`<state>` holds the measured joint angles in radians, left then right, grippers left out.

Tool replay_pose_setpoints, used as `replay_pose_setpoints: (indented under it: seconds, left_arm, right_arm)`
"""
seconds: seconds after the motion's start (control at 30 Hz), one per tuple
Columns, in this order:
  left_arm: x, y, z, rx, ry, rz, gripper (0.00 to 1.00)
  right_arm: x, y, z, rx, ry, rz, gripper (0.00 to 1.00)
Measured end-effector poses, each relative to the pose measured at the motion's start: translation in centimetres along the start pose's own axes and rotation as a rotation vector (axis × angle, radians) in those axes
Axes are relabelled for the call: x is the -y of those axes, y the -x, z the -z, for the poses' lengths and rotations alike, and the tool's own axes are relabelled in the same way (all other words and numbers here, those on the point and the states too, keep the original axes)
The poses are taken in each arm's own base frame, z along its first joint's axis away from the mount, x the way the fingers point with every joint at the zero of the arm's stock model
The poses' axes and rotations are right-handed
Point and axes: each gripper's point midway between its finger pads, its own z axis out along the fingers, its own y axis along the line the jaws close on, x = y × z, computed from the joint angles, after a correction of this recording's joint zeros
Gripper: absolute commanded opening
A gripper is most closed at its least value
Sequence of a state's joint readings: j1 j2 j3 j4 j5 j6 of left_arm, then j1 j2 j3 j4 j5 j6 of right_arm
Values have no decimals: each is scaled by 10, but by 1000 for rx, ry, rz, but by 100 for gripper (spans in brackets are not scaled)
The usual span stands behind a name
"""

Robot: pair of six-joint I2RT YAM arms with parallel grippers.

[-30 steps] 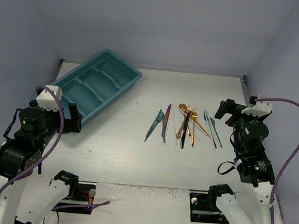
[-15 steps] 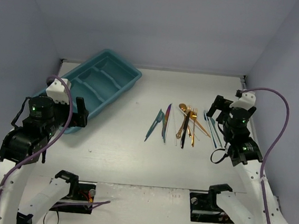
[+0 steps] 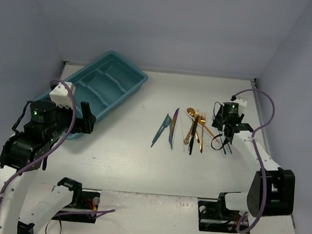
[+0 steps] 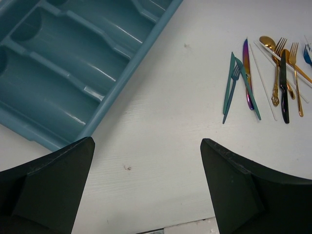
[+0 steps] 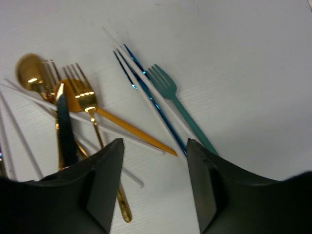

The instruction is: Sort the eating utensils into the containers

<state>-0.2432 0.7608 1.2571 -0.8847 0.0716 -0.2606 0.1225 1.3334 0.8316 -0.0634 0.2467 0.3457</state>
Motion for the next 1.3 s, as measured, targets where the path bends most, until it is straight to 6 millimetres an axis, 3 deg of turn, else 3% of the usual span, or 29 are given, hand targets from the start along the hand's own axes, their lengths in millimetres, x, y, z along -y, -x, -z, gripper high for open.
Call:
replay_pose_setpoints:
  seconds: [0.13,0.67,0.87,1.13,1.3]
  left_arm:
    - [3,-4,-1,-11,-18,5,89]
    - [7,-17,-10,-63,-38,18,89]
    - [8,-18,-12,-72,-45,19,89]
    - [11,-20,-15,-89,-57,30,89]
    - [15,-19,-15,-93,-74,40,89]
  right_arm:
    - [10,-17,-16,-68,-31,-5,37]
    - [14,-69,-57,-251,-37,24,33]
    - [10,-68,-63,-249,-22,32,24]
    - [7,-64,-64,-239,0,55,3]
    - [0,-63,-61,-232,20,88,0]
